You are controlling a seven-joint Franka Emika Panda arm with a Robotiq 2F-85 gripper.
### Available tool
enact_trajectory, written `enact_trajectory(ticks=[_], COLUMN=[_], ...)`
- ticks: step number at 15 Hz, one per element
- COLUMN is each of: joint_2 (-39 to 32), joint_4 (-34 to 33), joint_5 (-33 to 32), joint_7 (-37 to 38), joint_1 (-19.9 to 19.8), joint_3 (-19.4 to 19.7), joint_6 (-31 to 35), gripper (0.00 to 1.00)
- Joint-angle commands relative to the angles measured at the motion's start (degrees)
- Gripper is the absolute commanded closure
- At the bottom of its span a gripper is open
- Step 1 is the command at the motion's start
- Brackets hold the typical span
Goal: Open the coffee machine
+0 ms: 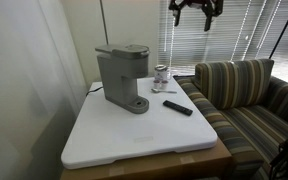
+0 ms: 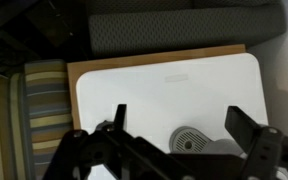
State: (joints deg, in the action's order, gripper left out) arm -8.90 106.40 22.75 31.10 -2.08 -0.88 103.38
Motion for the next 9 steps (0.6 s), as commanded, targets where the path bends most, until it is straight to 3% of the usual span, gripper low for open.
enact_trajectory(ticks=[1, 9], joint_2=[-1.07, -4.89], joint_4=[-0.32, -2.41], joint_5=[2.18, 4.47], joint_7=[-0.98, 1.03], joint_1=[0.79, 1.26], joint_3=[0.87, 0.72], joint_6=[1.47, 2.75], gripper=[0.00, 0.00])
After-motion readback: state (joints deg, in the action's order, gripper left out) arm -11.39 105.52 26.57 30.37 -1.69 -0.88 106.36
